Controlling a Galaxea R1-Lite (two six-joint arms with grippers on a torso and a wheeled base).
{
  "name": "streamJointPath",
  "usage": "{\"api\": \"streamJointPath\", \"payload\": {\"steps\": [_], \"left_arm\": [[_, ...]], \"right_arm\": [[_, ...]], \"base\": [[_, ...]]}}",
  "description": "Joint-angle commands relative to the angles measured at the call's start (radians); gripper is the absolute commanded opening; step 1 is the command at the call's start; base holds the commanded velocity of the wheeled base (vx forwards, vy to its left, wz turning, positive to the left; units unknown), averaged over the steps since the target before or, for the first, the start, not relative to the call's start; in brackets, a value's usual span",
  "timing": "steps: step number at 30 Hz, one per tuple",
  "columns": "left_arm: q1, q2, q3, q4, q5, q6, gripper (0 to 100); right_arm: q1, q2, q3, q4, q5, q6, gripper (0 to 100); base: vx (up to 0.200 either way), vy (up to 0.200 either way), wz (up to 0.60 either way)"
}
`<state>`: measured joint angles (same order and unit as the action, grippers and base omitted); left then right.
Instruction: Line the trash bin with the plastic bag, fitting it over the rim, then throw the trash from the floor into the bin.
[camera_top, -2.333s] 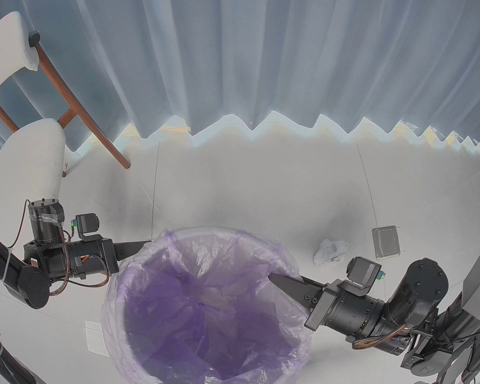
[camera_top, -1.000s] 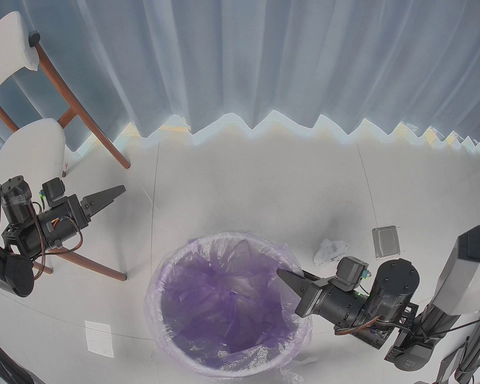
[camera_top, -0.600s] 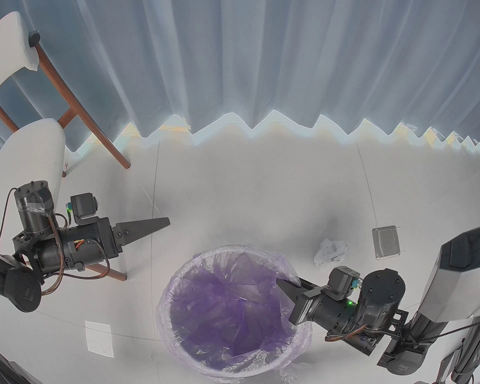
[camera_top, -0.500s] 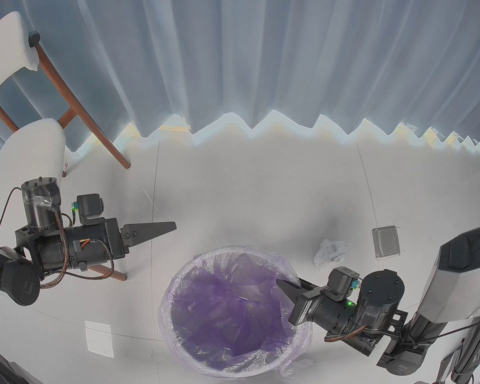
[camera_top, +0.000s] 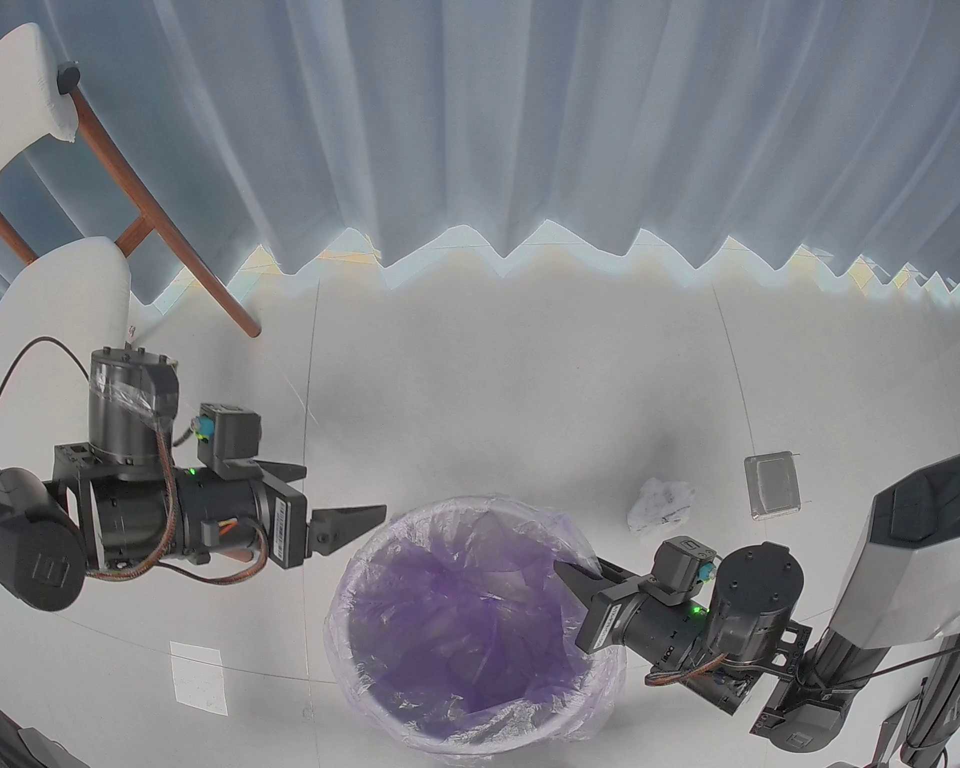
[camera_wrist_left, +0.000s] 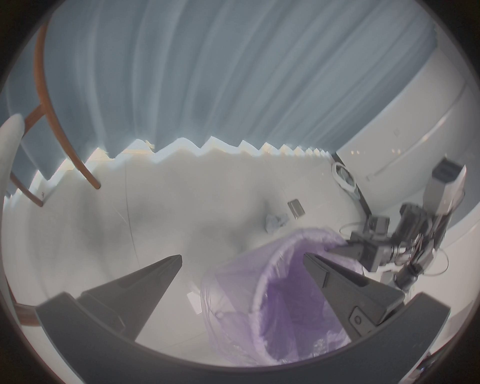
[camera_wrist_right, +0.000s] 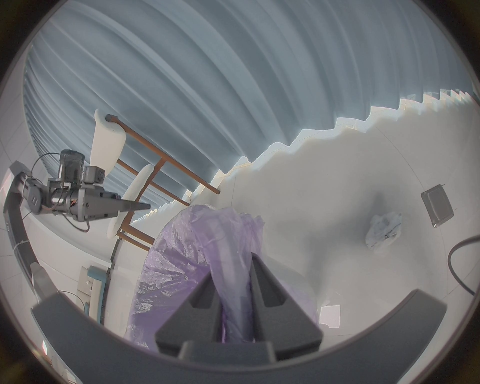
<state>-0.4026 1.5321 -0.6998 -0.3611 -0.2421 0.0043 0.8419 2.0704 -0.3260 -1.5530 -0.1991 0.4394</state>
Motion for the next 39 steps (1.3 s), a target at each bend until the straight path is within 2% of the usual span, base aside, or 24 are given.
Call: {"api": "streamJointPath", "payload": {"steps": [1, 6, 11, 16, 23, 28, 29, 39], "left_arm": [[-0.075, 0.02, 0.051, 0.005, 0.038, 0.011, 100], [-0.121, 0.054, 0.077, 0.004, 0.08, 0.013, 100], [-0.14, 0.125, 0.089, -0.012, 0.182, 0.011, 100], [-0.14, 0.18, 0.085, -0.062, 0.204, 0.005, 100], [-0.142, 0.298, 0.091, -0.214, 0.234, 0.005, 100], [-0.159, 0.313, 0.112, -0.226, 0.234, 0.003, 100], [-0.165, 0.315, 0.115, -0.226, 0.234, 0.003, 0], [-0.174, 0.327, 0.114, -0.231, 0.233, 0.0, 0]], "right_arm": [[0.002, 0.013, -0.001, -0.016, -0.017, -0.005, 0], [0.002, 0.025, -0.001, -0.016, -0.02, -0.016, 0], [0.002, 0.023, -0.001, -0.016, -0.02, -0.018, 0], [0.013, 0.023, 0.004, -0.016, -0.02, -0.016, 0], [0.034, 0.023, 0.01, -0.016, -0.02, -0.016, 0], [0.036, 0.023, 0.008, -0.016, -0.02, -0.016, 0], [0.036, 0.023, 0.008, -0.016, -0.02, -0.016, 0], [0.063, 0.022, 0.01, -0.018, -0.025, -0.008, 0]], "base": [[0.0, 0.0, 0.0], [0.0, 0.0, 0.0], [0.0, 0.0, 0.0], [0.0, 0.0, 0.0], [0.0, 0.0, 0.0], [0.0, 0.0, 0.0], [0.0, 0.0, 0.0], [0.0, 0.0, 0.0]]}}
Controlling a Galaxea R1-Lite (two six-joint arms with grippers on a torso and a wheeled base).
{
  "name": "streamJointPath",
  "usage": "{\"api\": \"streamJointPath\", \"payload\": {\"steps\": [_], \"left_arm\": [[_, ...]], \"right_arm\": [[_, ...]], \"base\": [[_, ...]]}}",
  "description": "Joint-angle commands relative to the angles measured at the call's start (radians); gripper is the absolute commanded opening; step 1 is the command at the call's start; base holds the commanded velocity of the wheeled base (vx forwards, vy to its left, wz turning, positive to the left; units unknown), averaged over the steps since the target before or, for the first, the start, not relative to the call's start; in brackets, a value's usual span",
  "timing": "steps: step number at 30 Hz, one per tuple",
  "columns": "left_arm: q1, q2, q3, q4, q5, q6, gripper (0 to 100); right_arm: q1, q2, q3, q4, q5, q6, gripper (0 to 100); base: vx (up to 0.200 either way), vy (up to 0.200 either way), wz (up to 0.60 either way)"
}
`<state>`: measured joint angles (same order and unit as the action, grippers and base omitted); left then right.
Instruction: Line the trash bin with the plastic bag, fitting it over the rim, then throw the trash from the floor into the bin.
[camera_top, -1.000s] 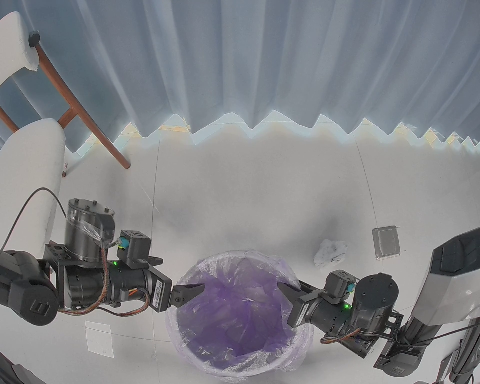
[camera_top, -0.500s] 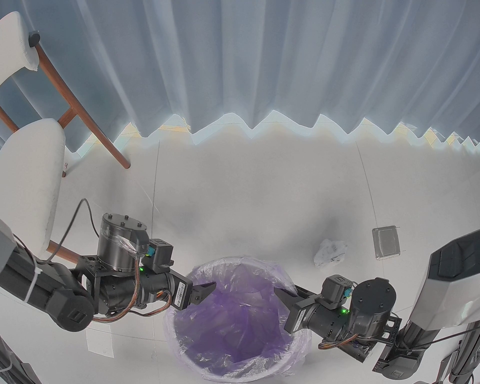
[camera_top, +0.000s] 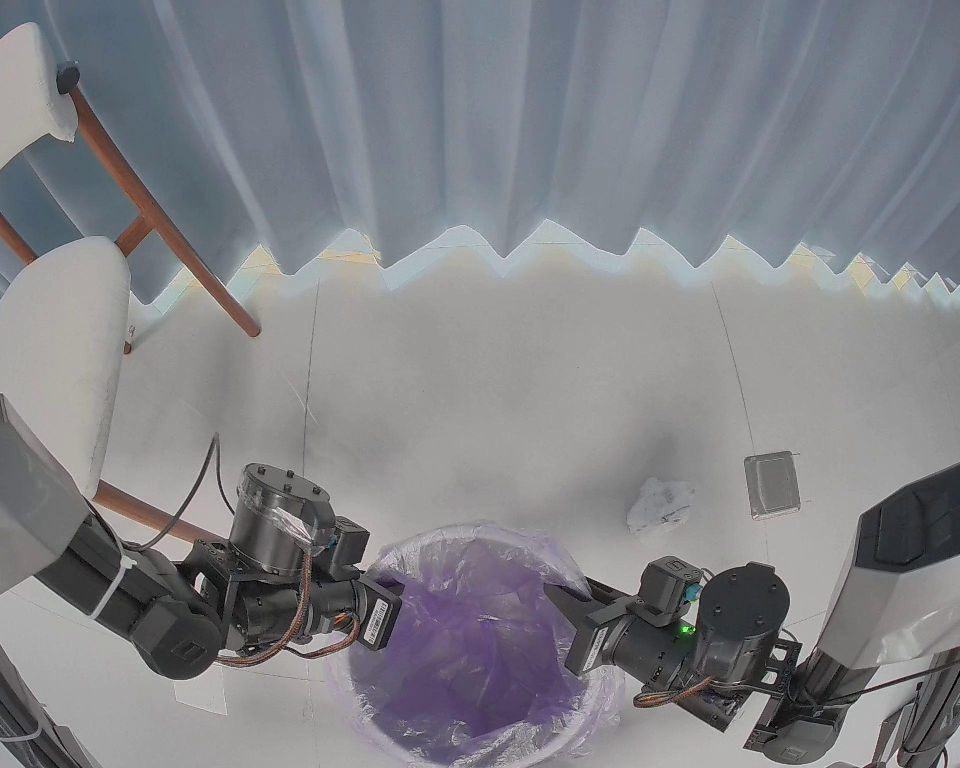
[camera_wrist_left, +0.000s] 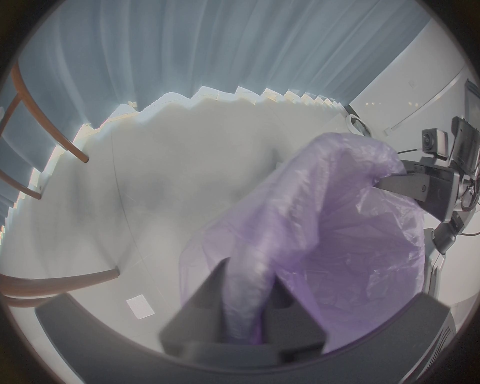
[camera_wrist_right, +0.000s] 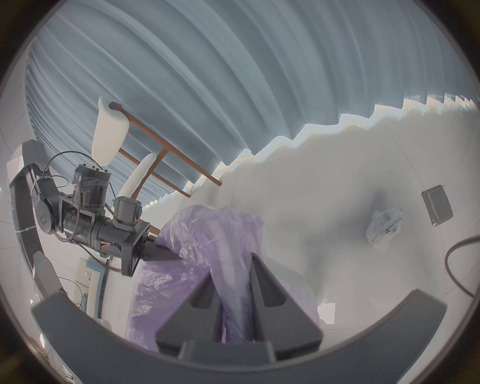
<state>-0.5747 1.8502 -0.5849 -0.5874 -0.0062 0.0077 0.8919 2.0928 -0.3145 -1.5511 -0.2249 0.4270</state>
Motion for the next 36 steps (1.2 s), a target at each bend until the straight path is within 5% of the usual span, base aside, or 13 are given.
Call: {"api": "streamJointPath", "payload": {"steps": [1, 4, 5, 19, 32, 36], "left_arm": [[-0.002, 0.009, -0.001, -0.012, -0.001, -0.005, 0], [-0.002, 0.004, 0.0, -0.046, -0.001, -0.006, 0], [-0.002, 0.003, 0.0, -0.052, -0.001, -0.006, 0], [0.013, -0.069, 0.019, -0.098, -0.001, -0.166, 0], [0.131, -0.18, 0.074, -0.101, -0.074, -0.258, 0], [0.131, -0.187, 0.079, -0.144, -0.097, -0.354, 0]], "right_arm": [[0.018, 0.0, -0.002, -0.02, 0.001, 0.004, 0], [0.019, -0.003, -0.008, -0.02, -0.001, 0.013, 0], [0.018, -0.005, -0.011, -0.02, -0.001, 0.021, 100], [0.009, -0.062, -0.008, -0.018, 0.001, 0.062, 100], [-0.079, -0.119, -0.089, -0.018, 0.016, 0.09, 100], [-0.114, -0.123, -0.1, -0.018, 0.032, 0.119, 100]], "base": [[0.0, 0.0, 0.0], [0.0, 0.0, 0.0], [0.0, 0.0, 0.0], [0.0, 0.0, 0.0], [0.0, 0.0, 0.0], [0.0, 0.0, 0.0]]}}
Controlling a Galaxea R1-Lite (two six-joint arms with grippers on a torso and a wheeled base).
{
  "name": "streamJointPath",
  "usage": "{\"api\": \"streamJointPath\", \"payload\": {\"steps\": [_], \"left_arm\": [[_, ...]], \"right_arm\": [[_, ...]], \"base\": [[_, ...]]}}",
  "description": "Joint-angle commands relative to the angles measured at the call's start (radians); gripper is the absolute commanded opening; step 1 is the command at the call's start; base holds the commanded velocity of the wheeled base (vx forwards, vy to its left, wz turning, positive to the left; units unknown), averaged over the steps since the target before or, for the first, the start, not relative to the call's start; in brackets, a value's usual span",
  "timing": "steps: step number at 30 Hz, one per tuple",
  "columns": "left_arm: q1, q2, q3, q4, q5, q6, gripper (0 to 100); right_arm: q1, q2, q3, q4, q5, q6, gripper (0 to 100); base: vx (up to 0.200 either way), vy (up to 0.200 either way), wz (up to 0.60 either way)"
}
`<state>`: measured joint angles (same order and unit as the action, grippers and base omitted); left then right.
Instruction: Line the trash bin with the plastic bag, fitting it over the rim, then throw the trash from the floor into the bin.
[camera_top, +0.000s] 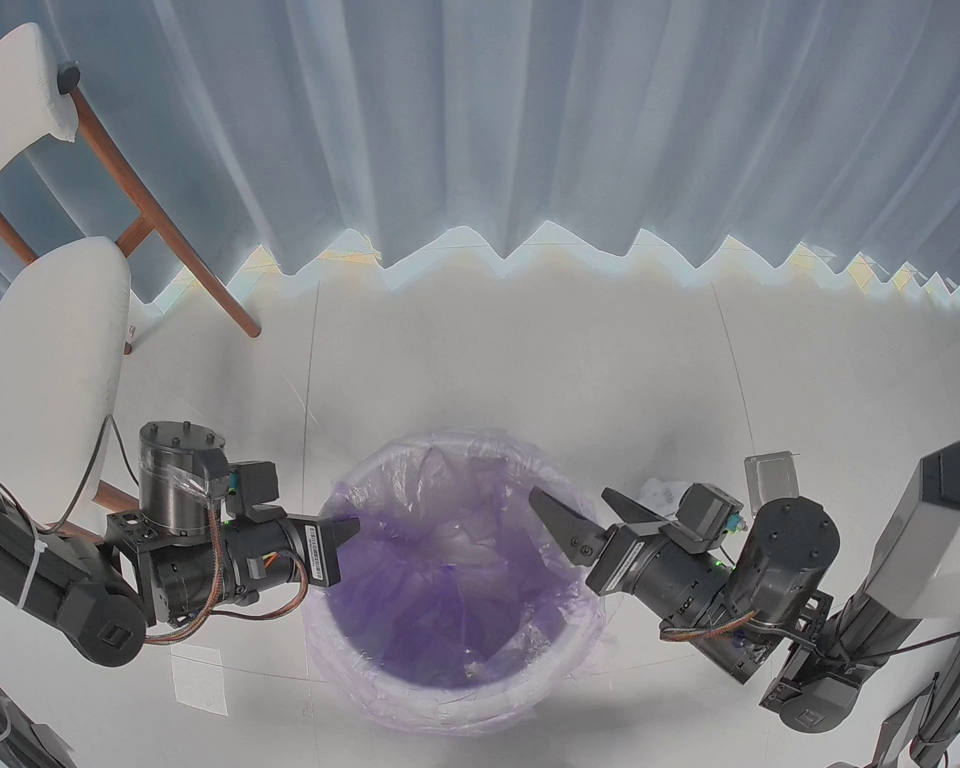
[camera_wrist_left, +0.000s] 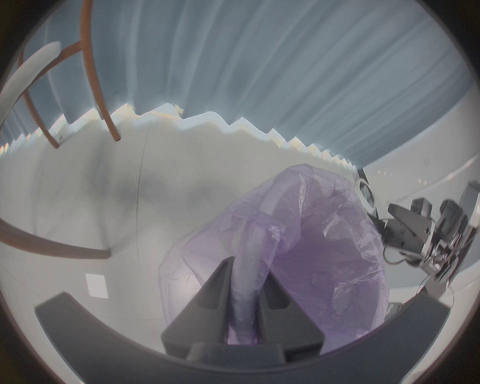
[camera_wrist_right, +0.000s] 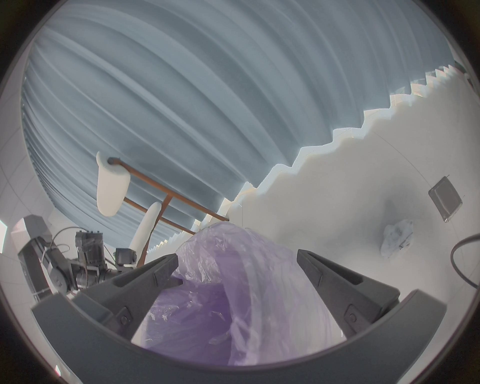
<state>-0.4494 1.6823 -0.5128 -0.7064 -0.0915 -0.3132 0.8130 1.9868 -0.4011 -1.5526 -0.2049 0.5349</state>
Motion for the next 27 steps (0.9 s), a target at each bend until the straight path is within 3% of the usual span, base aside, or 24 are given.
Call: {"api": "streamJointPath", "payload": {"steps": [1, 6, 8, 13, 15, 23, 27], "left_arm": [[0.008, -0.023, 0.014, -0.044, -0.011, -0.047, 0], [0.021, -0.032, 0.042, -0.108, -0.013, -0.078, 0], [0.037, -0.026, 0.088, -0.191, -0.014, -0.098, 0], [0.06, -0.006, 0.108, -0.252, -0.036, -0.13, 0], [0.115, -0.003, 0.102, -0.274, -0.044, -0.13, 0], [0.169, -0.003, 0.097, -0.329, -0.123, -0.135, 0], [0.163, -0.003, 0.1, -0.363, -0.126, -0.138, 0]], "right_arm": [[-0.054, -0.019, -0.015, -0.017, 0.025, 0.011, 100], [-0.106, -0.04, -0.027, -0.017, 0.061, 0.011, 100], [-0.167, -0.069, -0.038, -0.014, 0.11, 0.014, 100], [-0.239, -0.066, -0.064, -0.014, 0.144, 0.016, 100], [-0.268, -0.056, -0.074, -0.014, 0.157, 0.017, 100], [-0.219, -0.042, -0.059, -0.012, 0.165, 0.085, 100], [-0.161, 0.026, -0.067, -0.008, 0.165, 0.214, 100]], "base": [[0.0, 0.0, 0.0], [0.0, 0.0, 0.0], [0.0, 0.0, 0.0], [0.0, 0.0, 0.0], [0.0, 0.0, 0.0], [0.0, 0.0, 0.0], [0.0, 0.0, 0.0]]}}
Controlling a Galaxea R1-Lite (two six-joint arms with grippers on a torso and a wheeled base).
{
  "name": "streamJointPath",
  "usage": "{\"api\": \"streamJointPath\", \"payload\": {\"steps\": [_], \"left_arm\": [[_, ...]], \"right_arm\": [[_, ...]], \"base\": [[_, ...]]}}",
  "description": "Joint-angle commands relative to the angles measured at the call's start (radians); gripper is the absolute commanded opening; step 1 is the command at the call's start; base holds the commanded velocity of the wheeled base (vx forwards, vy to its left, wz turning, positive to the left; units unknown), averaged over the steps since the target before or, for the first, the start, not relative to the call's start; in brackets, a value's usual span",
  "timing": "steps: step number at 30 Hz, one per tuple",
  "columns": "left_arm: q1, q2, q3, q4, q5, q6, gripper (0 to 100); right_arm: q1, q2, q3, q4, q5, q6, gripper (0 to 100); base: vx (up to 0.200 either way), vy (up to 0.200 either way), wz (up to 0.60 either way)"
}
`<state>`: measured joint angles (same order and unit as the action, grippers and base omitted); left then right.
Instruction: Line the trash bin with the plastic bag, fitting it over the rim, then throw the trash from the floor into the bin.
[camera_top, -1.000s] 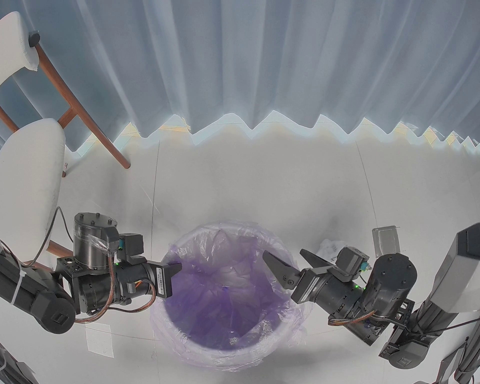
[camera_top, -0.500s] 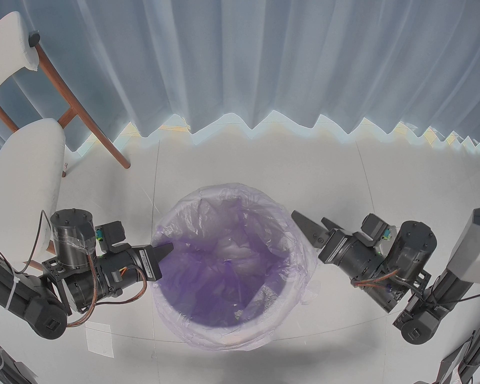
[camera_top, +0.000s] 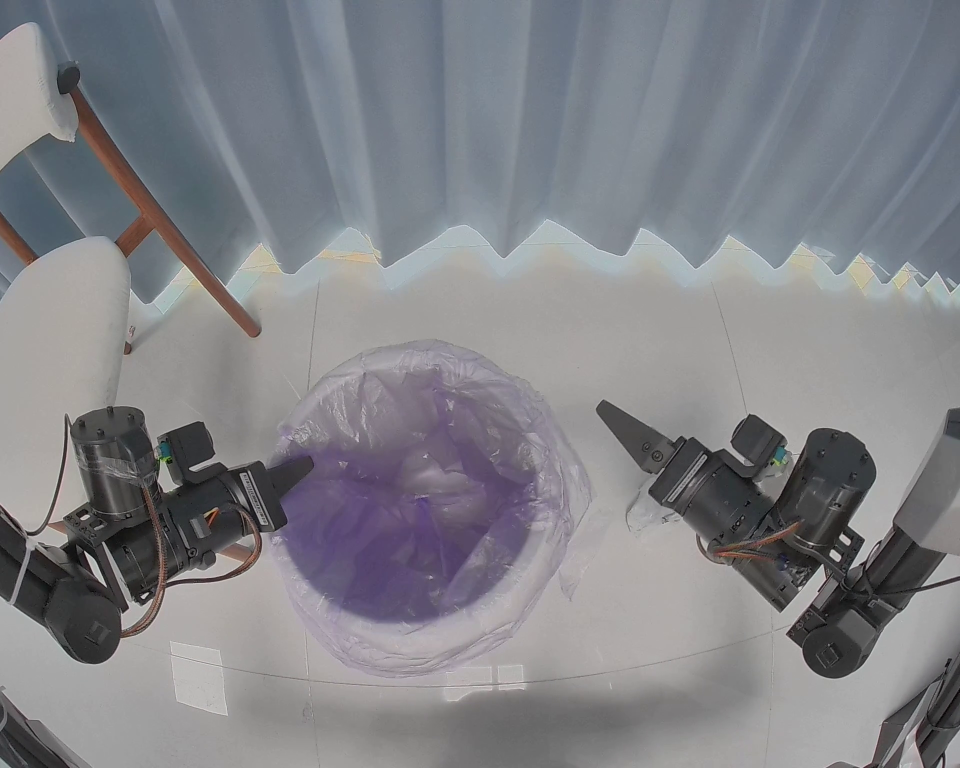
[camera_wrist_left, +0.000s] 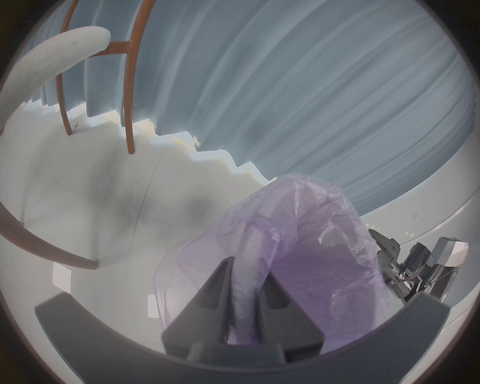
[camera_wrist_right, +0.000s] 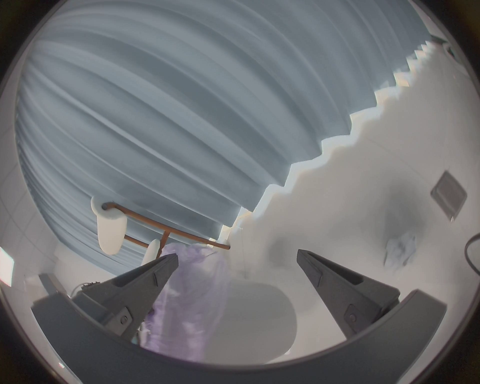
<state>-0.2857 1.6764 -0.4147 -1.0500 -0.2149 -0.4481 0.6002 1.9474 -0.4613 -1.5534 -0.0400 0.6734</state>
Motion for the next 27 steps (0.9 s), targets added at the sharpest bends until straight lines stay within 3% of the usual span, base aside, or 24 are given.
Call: {"api": "streamJointPath", "payload": {"steps": [1, 9, 25, 26, 27], "left_arm": [[-0.004, 0.003, 0.002, -0.019, -0.003, -0.006, 0], [-0.004, 0.003, 0.004, -0.068, -0.049, -0.083, 0], [-0.004, 0.023, 0.01, -0.091, -0.057, -0.09, 0], [-0.004, 0.023, 0.01, -0.091, -0.057, -0.09, 0], [-0.004, 0.023, 0.01, -0.091, -0.057, -0.09, 0]], "right_arm": [[0.061, 0.082, -0.013, -0.01, 0.0, 0.094, 100], [0.072, 0.062, -0.033, -0.004, 0.005, 0.21, 100], [0.075, 0.057, -0.04, -0.01, 0.014, 0.222, 100], [0.076, 0.057, -0.04, -0.01, 0.014, 0.222, 0], [0.082, 0.059, -0.039, -0.01, 0.014, 0.222, 0]], "base": [[0.0, 0.0, 0.0], [0.0, 0.0, 0.0], [0.0, 0.0, 0.0], [0.0, 0.0, 0.0], [0.0, 0.0, 0.0]]}}
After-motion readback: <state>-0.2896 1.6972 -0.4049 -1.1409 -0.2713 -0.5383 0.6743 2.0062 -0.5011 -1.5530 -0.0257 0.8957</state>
